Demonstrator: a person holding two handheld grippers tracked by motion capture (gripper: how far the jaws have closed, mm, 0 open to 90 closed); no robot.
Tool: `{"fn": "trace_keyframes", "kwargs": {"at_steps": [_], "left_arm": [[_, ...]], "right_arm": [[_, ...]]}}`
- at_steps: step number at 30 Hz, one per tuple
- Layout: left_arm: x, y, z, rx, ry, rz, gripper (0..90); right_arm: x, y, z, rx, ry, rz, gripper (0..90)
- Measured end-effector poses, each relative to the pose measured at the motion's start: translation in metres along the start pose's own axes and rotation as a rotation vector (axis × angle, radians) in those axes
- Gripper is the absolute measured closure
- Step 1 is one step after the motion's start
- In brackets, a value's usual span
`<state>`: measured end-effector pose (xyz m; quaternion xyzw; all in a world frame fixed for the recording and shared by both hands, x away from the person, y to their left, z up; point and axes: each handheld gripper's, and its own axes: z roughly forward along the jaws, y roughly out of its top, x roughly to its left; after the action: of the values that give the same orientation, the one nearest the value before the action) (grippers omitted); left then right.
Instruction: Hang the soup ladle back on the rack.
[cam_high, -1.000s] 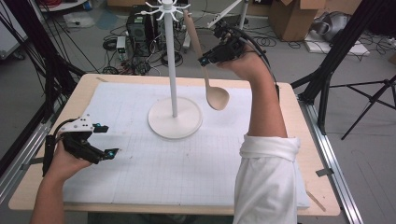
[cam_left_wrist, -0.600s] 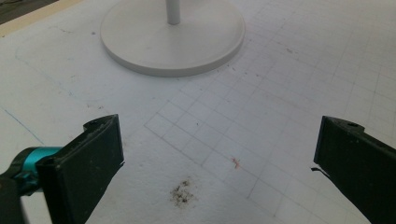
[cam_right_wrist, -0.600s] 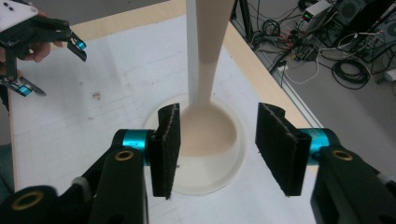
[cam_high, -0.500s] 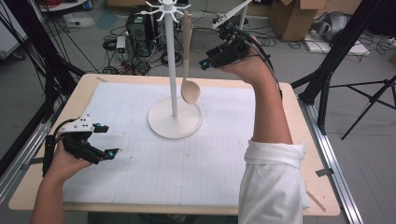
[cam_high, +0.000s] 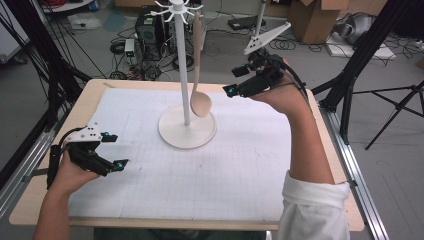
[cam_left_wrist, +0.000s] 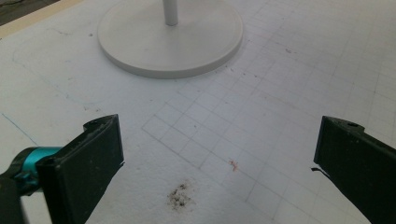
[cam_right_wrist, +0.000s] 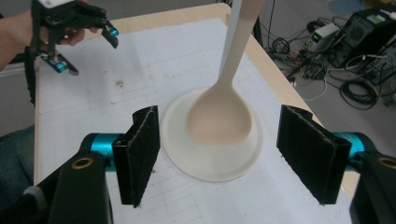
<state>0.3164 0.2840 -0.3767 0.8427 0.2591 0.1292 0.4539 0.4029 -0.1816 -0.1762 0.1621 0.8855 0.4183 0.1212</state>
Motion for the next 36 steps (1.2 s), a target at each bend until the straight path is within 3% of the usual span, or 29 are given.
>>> {"fn": "trace_keyframes", "kwargs": {"at_steps": [9,23,28,36], "left_arm": [[-0.001,0.001,-0.001,-0.004,-0.001,0.004,1.7],[-0.003,0.002,0.004,0.002,-0.003,0.01,1.7],[-0.004,0.002,0.005,0.004,-0.007,0.01,1.7],[-0.003,0.001,0.004,-0.003,-0.011,0.007,1.7]], "right_arm": [[0.024,-0.034,-0.007,-0.047,-0.021,-0.013,17.7],[0.055,-0.117,0.007,-0.137,-0.049,0.025,13.8],[0.064,-0.147,0.021,-0.129,-0.058,0.058,11.7],[0.074,-0.182,0.044,-0.079,-0.056,0.088,9.5]]}}
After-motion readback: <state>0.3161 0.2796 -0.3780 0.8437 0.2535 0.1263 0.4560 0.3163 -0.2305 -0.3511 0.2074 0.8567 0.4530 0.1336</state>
